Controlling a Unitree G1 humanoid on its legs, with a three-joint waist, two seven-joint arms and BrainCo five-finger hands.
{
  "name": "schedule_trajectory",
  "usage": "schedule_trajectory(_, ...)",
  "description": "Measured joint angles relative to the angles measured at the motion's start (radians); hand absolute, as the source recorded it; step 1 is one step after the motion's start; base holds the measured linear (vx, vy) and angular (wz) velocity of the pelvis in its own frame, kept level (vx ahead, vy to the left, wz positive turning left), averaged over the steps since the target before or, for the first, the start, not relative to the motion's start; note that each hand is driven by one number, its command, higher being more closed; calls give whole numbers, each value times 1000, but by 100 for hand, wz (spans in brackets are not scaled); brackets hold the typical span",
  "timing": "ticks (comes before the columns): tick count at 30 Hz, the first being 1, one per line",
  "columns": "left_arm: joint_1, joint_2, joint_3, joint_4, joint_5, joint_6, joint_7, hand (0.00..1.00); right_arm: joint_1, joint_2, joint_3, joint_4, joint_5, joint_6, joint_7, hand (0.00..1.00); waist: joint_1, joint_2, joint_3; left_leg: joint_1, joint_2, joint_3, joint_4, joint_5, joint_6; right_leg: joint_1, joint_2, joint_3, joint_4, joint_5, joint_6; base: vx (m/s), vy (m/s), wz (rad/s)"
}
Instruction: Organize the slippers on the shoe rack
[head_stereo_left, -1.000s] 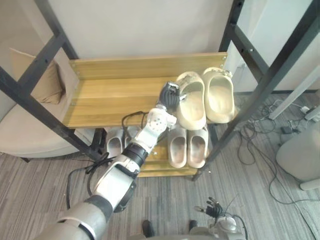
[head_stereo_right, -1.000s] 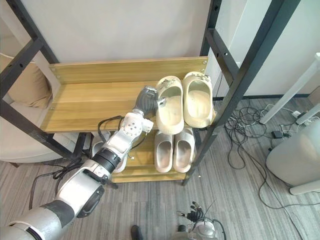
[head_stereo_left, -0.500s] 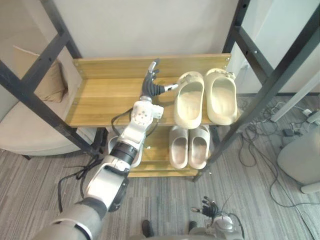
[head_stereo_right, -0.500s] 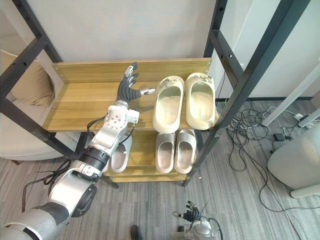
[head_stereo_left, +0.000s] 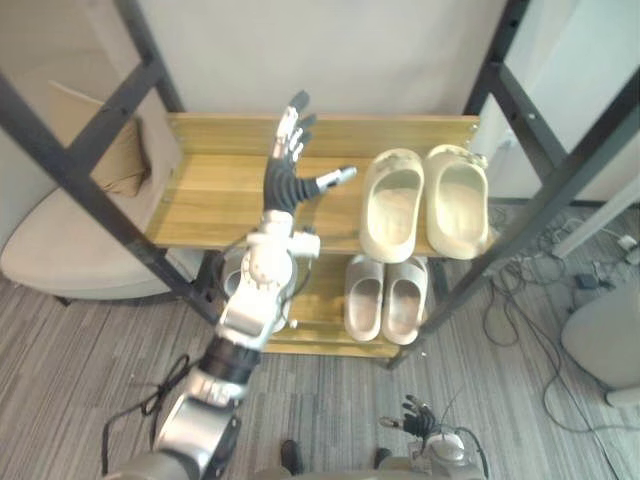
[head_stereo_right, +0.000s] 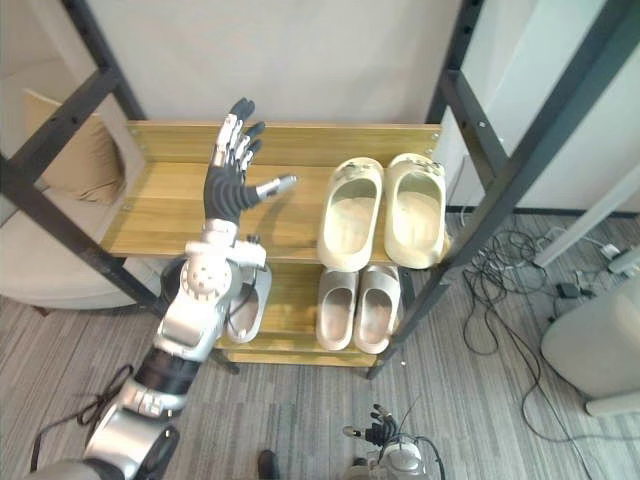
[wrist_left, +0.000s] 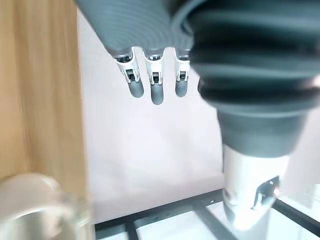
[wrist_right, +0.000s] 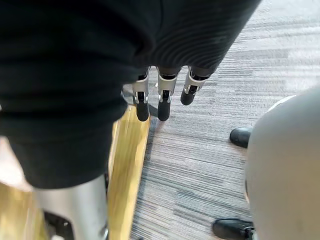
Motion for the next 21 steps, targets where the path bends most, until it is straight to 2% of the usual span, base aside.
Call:
schedule_trajectory(4, 69, -4, -27, 0, -18, 1, -16, 0, -1, 0, 37, 0, -1, 1, -2, 0, 6, -14, -8, -1, -7, -4, -6, 13, 5, -6, -11, -8, 2, -12, 18, -115, -18, 0)
schedule_trajectory(11, 158, -13, -91, 0, -58, 2, -74, 0, -1, 1, 60, 16, -1, 1, -14, 0, 10, -23, -35, -7, -5, -30, -6, 20, 0, -4, -8, -34, 7, -30, 29, -69, -18, 11)
schedule_trajectory(21, 178, -15, -244, 68, -96, 27, -143, 0, -3, 3, 111, 30, -3, 8, -16, 0, 25, -44, -58, -19, -12, -53, -6, 20, -1, 11, -8, -64, -8, -28, 38, 37, -22, 9)
